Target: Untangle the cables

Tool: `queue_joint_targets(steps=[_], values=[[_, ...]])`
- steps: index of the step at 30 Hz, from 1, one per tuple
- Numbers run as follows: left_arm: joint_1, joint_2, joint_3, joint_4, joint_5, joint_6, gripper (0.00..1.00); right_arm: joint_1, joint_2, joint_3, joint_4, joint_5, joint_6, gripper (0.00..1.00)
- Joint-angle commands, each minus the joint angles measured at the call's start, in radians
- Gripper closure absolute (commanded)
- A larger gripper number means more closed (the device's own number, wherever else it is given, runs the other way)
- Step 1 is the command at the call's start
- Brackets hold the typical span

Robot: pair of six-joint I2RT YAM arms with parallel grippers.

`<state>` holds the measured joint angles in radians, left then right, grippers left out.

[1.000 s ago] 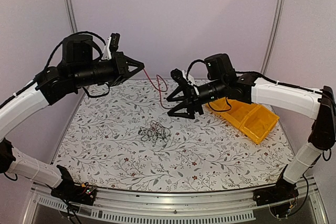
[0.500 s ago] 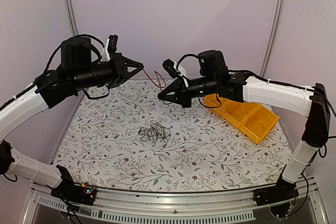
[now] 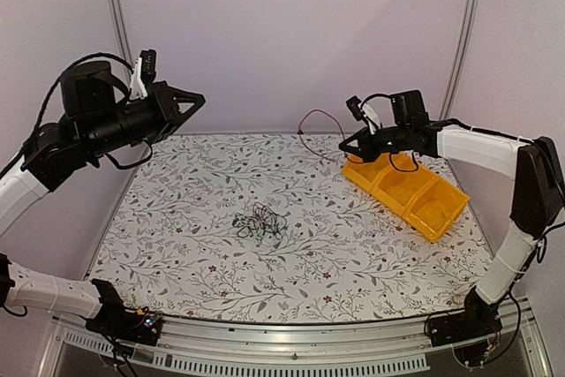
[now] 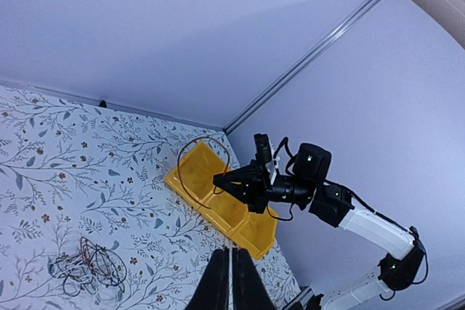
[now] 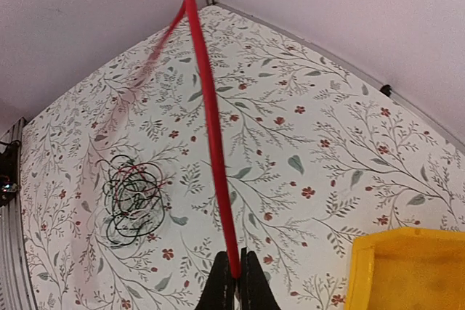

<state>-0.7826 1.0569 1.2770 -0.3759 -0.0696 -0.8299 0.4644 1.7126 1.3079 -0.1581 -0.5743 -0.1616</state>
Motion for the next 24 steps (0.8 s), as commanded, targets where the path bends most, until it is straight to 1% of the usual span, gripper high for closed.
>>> queue_joint_targets(steps=[1, 4, 7, 8, 10, 11, 14, 19, 24], values=[[0.006, -0.037, 0.008, -0.024, -0.094, 0.021, 1.0, -0.05, -0.042, -0.024, -0.022, 0.061, -0.025, 1.0], [0.006, -0.029, -0.003, -0.009, -0.097, 0.011, 1.0, -0.07, -0.043, -0.02, -0.028, 0.078, -0.029, 1.0], [0.006, -0.016, -0.02, 0.008, -0.073, 0.01, 1.0, -0.095, -0.046, 0.019, -0.048, 0.057, -0.047, 1.0], [0.006, -0.013, -0.028, 0.008, -0.068, 0.008, 0.95, -0.096, -0.048, 0.035, -0.057, 0.057, -0.077, 1.0], [0.003, -0.011, -0.052, -0.001, -0.07, -0.011, 0.79, -0.1, -0.053, 0.069, -0.071, 0.058, -0.124, 1.0], [0.003, -0.013, -0.066, -0.007, -0.073, -0.026, 0.74, -0.102, -0.055, 0.083, -0.082, 0.057, -0.146, 1.0], [-0.002, -0.025, -0.113, -0.012, -0.079, -0.053, 0.64, -0.107, -0.049, 0.133, -0.13, 0.058, -0.184, 1.0], [-0.004, -0.048, -0.167, -0.021, -0.087, -0.067, 0.59, -0.113, -0.016, 0.192, -0.216, 0.063, -0.231, 1.0], [-0.005, -0.06, -0.193, -0.03, -0.092, -0.067, 0.59, -0.119, -0.003, 0.2, -0.238, 0.094, -0.237, 1.0]])
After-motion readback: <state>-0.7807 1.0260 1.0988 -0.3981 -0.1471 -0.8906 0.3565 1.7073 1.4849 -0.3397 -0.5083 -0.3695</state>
